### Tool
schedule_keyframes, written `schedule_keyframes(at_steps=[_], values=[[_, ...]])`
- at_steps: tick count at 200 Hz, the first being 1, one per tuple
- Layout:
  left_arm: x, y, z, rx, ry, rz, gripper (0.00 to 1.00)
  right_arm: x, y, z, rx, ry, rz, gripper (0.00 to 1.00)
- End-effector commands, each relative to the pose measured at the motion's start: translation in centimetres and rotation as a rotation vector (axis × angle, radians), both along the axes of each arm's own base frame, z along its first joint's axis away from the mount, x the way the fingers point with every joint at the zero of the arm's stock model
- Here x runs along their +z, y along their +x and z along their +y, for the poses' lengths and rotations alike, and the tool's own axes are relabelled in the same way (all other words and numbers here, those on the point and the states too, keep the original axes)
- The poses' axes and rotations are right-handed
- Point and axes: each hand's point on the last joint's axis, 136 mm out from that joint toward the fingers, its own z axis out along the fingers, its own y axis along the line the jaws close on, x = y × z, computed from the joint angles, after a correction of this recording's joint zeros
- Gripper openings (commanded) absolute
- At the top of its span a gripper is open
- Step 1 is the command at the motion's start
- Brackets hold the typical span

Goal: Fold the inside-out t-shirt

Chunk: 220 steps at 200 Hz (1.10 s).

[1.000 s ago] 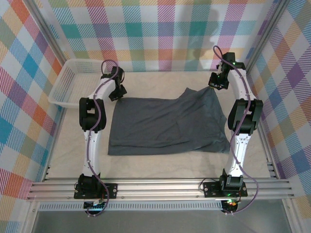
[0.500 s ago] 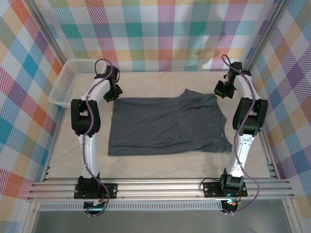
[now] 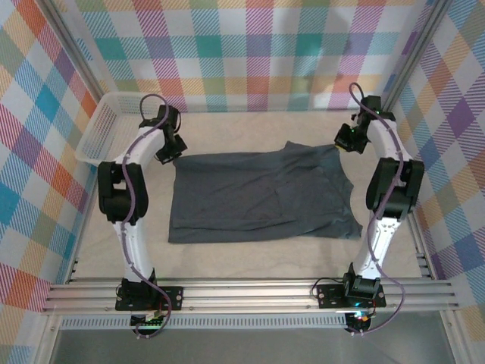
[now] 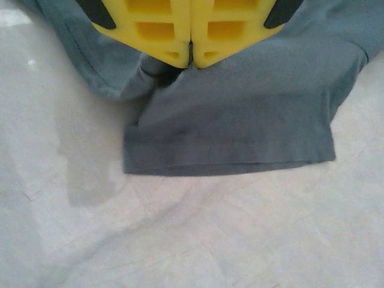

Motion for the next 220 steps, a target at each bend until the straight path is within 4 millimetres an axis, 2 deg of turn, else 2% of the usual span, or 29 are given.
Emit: schedule_keyframes(at_steps=[1,19,32,44,69,87,108,128,148,161,172,184,220], values=[[1.3,-2.1,0.8,0.034,-0.033,-0.038,0.0,-0.7,-2.7,-1.8,-0.114,0.036,-0.004,0.0],[-0.4,-3.5,-0.2,0.013,-0.089,-0.022,0.0,-3.2,-4.6,-2.0,-0.122,0.05,0.07,0.0],[-1.2,-4.2,-0.5,0.0,-0.106,0.005,0.0,-3.7,-5.3,-2.1,-0.119,0.047,0.093,0.0],[-1.1,-4.7,-0.5,-0.012,-0.102,0.015,0.0,-3.1,-5.3,-2.0,-0.114,0.047,0.085,0.0],[0.0,-5.4,0.4,-0.006,-0.052,-0.004,0.0,-0.1,-5.1,-2.0,-0.108,0.043,0.025,0.0],[1.0,-5.8,0.8,-0.007,-0.034,-0.013,0.0,1.7,-5.8,-2.1,-0.117,0.021,-0.01,0.0],[1.7,-6.8,0.4,-0.024,-0.057,-0.02,0.0,2.2,-7.4,-1.9,-0.126,0.023,-0.016,0.0],[1.1,-8.8,0.3,-0.014,-0.077,-0.014,0.0,-0.1,-9.9,-1.8,-0.161,0.016,0.021,0.0],[-2.1,-11.5,-0.4,-0.019,-0.115,0.028,0.0,-4.6,-12.6,-1.2,-0.169,0.031,0.095,0.04],[-4.5,-12.9,-0.3,-0.004,-0.116,0.078,0.0,-6.7,-13.9,-0.8,-0.166,0.048,0.163,0.06],[-5.7,-13.5,-0.2,0.004,-0.11,0.104,0.12,-7.6,-14.7,-0.7,-0.174,0.05,0.202,0.09],[-5.7,-13.2,-0.3,0.001,-0.116,0.091,0.25,-7.1,-14.7,-0.7,-0.173,0.052,0.188,0.16],[-1.1,-10.9,0.3,-0.014,-0.074,-0.03,0.46,-1.4,-12.7,-1.3,-0.185,0.018,0.05,0.38]])
